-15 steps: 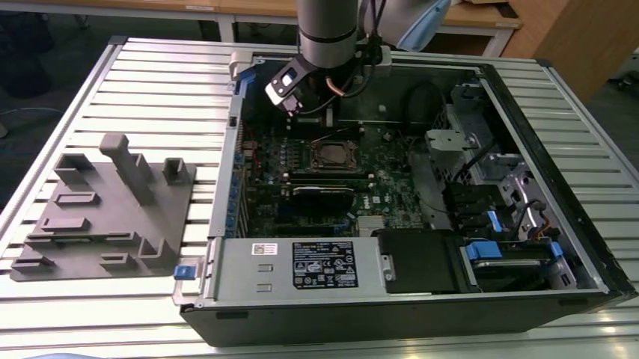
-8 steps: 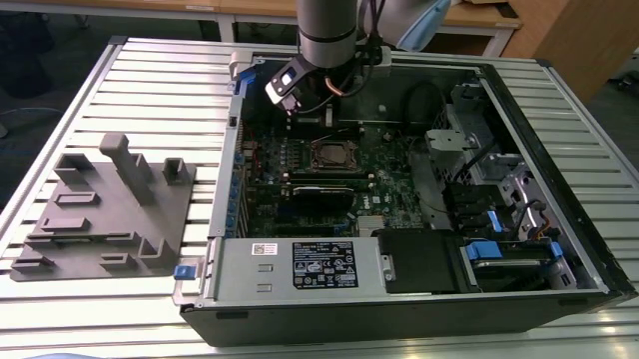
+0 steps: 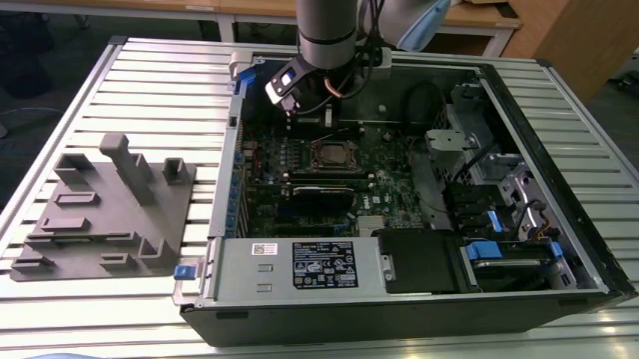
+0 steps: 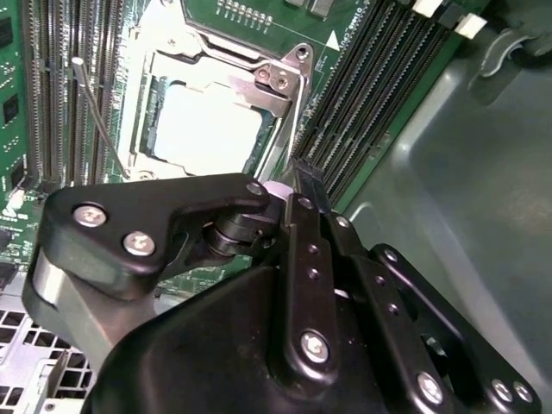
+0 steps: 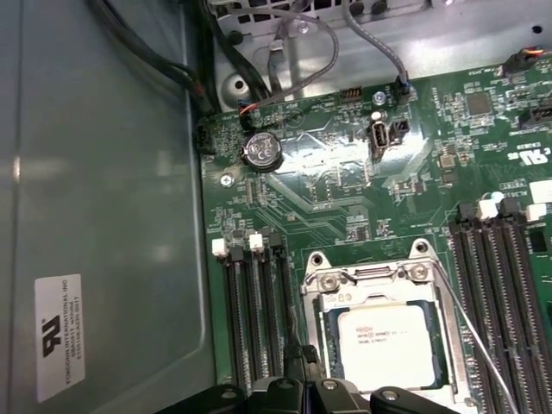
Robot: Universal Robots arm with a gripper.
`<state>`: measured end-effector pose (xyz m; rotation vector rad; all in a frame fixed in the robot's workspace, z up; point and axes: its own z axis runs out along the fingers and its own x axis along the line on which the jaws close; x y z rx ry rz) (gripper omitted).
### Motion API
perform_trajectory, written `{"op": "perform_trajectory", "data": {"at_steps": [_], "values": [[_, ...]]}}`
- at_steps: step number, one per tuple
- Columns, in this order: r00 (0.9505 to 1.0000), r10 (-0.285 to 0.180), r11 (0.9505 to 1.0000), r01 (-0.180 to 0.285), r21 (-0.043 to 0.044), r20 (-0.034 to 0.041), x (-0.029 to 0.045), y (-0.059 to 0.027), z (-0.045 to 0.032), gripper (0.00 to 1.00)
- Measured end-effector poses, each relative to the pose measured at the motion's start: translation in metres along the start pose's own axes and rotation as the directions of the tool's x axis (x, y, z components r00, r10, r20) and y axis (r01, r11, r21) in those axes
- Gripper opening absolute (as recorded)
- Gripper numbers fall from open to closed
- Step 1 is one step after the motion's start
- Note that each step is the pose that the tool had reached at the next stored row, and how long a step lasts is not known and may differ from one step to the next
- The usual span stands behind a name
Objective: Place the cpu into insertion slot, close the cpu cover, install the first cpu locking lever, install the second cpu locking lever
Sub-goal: 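Close the cpu cover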
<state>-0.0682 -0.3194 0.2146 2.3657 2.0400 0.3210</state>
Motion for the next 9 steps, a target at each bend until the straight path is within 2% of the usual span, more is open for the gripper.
{"op": "perform_trajectory", "data": {"at_steps": [2, 9], "values": [[1.0, 0.002, 1.0, -0.002, 0.0012, -0.0093, -0.0009, 0.0001, -0.0001, 0.11], [0.9995, 0.005, 1.0, -0.005, 0.0045, -0.0324, -0.0049, 0.0008, -0.0006, 0.11]]}}
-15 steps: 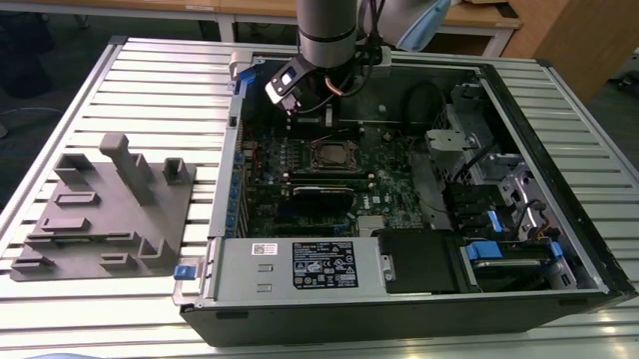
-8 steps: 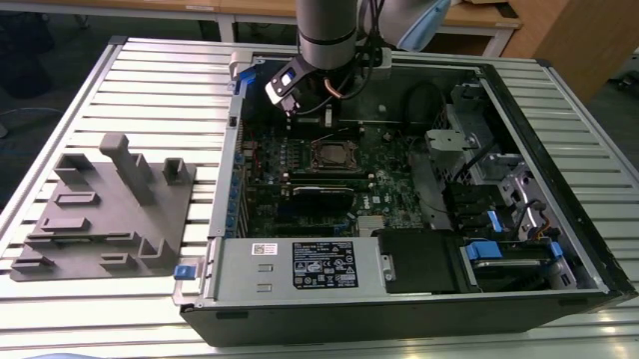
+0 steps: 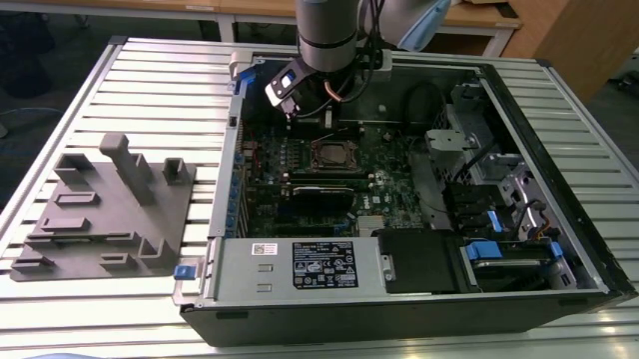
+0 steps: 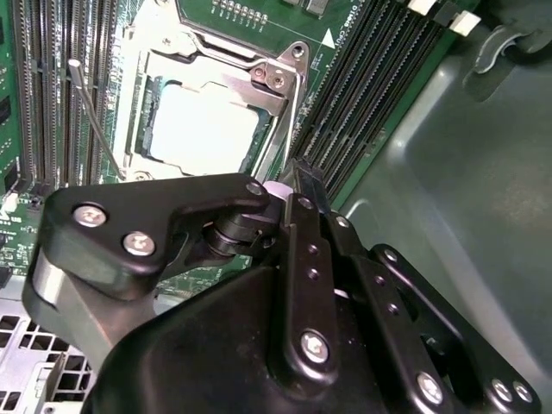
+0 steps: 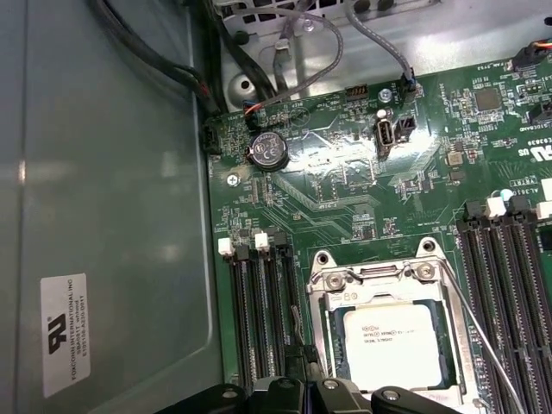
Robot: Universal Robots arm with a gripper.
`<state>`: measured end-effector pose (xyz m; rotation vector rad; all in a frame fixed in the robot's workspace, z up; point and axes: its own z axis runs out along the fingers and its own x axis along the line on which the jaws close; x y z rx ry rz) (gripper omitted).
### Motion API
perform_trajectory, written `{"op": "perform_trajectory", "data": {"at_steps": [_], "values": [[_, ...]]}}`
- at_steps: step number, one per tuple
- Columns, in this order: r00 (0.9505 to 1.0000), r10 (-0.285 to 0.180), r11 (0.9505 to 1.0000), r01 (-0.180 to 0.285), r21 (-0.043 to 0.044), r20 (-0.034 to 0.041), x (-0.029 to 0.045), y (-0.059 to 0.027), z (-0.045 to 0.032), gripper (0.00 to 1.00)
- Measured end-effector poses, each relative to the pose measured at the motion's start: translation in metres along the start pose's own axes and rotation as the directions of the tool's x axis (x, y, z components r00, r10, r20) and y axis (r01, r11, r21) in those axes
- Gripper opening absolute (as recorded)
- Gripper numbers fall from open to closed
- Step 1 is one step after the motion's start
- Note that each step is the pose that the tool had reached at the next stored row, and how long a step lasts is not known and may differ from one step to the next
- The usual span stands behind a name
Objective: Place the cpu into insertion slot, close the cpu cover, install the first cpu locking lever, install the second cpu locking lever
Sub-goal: 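Close the cpu cover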
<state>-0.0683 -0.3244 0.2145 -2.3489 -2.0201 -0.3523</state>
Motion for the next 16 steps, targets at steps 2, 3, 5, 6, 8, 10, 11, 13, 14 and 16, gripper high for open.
{"op": "perform_trajectory", "data": {"at_steps": [2, 3, 5, 6, 8, 10, 11, 13, 14, 16], "values": [[1.0, 0.001, 1.0, -0.001, 0.0011, -0.0078, -0.0017, 0.0003, -0.0003, 0.11], [0.9999, 0.002, 1.0, -0.002, 0.0017, -0.0122, -0.0027, 0.0005, -0.0005, 0.11], [0.9998, 0.003, 1.0, -0.003, 0.0031, -0.0215, -0.0047, 0.0008, -0.0008, 0.11], [0.9997, 0.004, 1.0, -0.004, 0.0035, -0.0254, -0.0056, 0.0009, -0.0009, 0.11], [0.9995, 0.005, 1.0, -0.005, 0.0043, -0.0308, -0.0067, 0.0011, -0.0011, 0.11], [0.9995, 0.005, 1.0, -0.005, 0.0045, -0.0324, -0.007, 0.0012, -0.0012, 0.11], [0.9995, 0.005, 1.0, -0.005, 0.0045, -0.0325, -0.007, 0.0011, -0.0012, 0.11], [0.9992, 0.006, 1.0, -0.006, 0.0056, -0.0391, -0.0078, 0.0013, -0.0013, 0.11], [0.9989, 0.007, 1.0, -0.007, 0.0067, -0.0469, -0.0082, 0.0014, -0.0014, 0.11], [0.9984, 0.008, 0.9999, -0.008, 0.0082, -0.0562, -0.009, 0.0015, -0.0015, 0.11]]}}
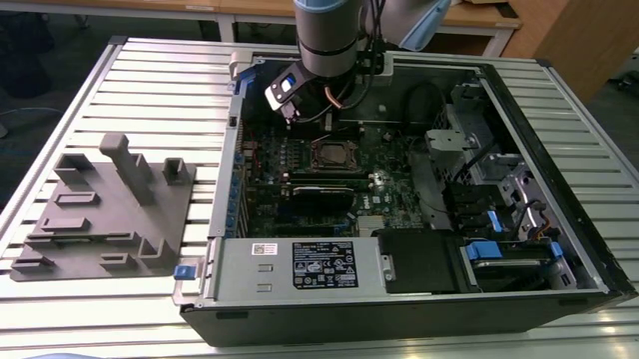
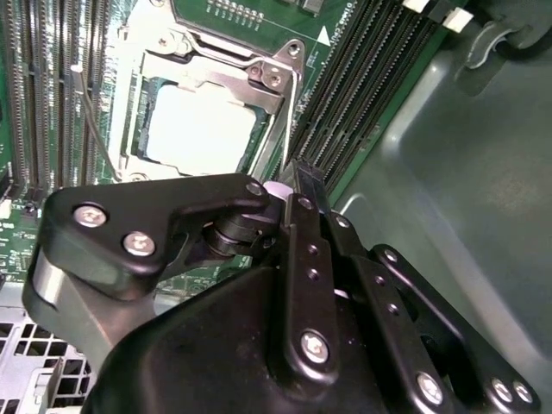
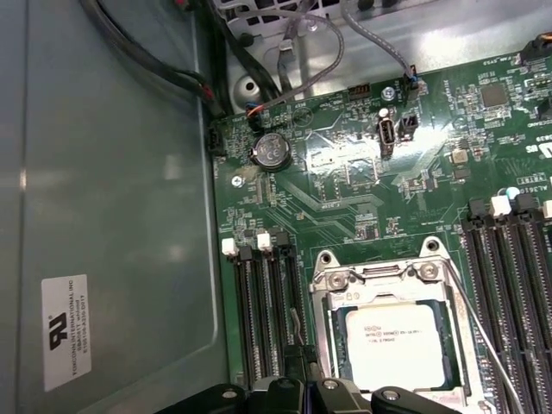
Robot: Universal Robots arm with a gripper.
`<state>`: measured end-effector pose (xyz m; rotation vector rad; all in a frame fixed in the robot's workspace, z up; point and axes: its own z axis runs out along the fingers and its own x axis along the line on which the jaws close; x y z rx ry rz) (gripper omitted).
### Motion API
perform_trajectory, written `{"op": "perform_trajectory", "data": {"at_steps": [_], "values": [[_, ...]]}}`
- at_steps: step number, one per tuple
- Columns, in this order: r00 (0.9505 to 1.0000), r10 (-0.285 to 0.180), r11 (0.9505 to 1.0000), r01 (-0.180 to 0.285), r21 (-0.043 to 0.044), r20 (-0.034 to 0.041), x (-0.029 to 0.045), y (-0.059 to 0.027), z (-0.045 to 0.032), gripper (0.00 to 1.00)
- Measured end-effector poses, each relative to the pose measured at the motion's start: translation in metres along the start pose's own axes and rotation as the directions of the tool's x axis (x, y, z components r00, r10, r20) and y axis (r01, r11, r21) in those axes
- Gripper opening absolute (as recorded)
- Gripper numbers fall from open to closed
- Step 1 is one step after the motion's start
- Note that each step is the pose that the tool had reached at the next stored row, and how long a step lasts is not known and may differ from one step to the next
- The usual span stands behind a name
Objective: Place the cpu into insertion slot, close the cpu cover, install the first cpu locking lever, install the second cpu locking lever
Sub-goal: 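Close the cpu cover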
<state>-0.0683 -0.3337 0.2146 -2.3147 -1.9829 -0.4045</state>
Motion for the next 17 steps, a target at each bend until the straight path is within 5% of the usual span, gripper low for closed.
{"op": "perform_trajectory", "data": {"at_steps": [17], "values": [[1.0, -0.003, 1.0, 0.003, -0.0089, -0.0083, -0.0031, -0.0005, 0.0063, 0.11]]}}
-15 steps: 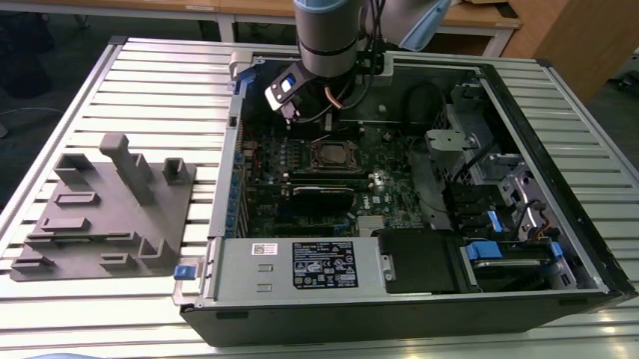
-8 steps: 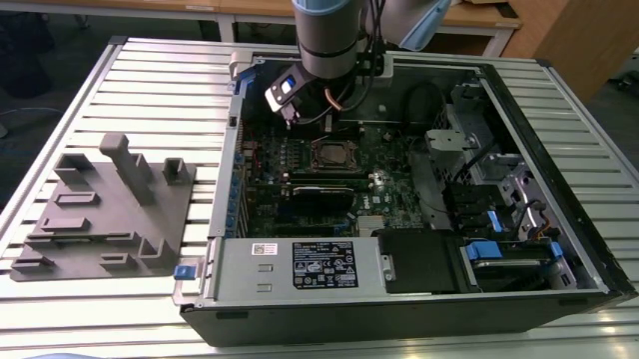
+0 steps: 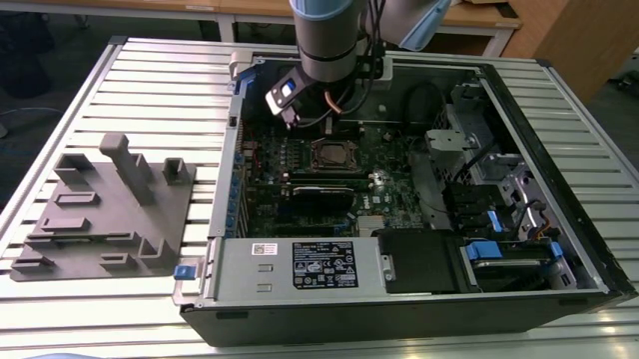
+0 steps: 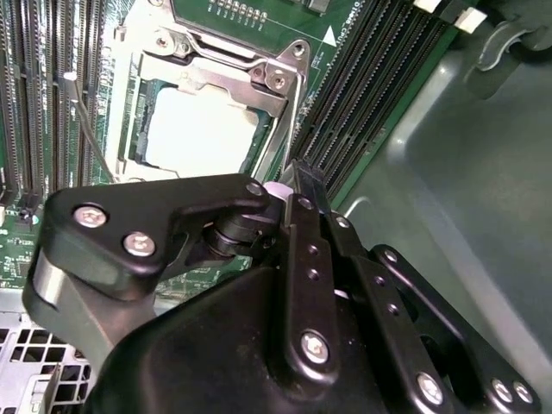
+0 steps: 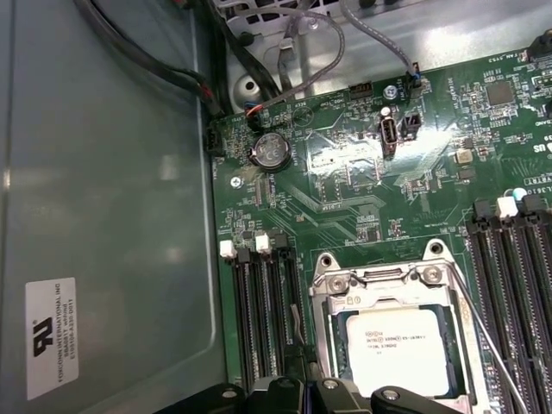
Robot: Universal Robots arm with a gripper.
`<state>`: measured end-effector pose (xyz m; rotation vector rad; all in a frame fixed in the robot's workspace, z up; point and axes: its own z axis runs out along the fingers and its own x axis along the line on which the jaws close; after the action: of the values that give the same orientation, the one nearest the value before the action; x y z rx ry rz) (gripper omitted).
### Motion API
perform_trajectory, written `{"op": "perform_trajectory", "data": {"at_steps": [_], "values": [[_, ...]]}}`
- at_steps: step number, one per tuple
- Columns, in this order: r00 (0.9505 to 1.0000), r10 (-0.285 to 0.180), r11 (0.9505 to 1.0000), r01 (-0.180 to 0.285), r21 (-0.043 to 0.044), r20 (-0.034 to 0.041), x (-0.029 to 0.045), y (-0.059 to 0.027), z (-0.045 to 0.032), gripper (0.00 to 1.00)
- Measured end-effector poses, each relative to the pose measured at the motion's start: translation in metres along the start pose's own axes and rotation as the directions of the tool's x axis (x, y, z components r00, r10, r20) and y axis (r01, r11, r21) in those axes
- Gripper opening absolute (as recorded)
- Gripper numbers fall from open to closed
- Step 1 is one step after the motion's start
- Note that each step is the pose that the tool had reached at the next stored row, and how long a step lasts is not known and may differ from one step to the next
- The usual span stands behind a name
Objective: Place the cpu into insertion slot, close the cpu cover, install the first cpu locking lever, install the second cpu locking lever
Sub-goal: 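Close the cpu cover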
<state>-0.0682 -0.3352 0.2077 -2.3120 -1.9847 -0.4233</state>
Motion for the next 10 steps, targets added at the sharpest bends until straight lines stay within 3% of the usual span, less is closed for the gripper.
{"op": "perform_trajectory", "data": {"at_steps": [10], "values": [[1.0, -0.007, 0.9997, 0.007, -0.0222, -0.0041, -0.0016, -0.0008, 0.0061, 0.11]]}}
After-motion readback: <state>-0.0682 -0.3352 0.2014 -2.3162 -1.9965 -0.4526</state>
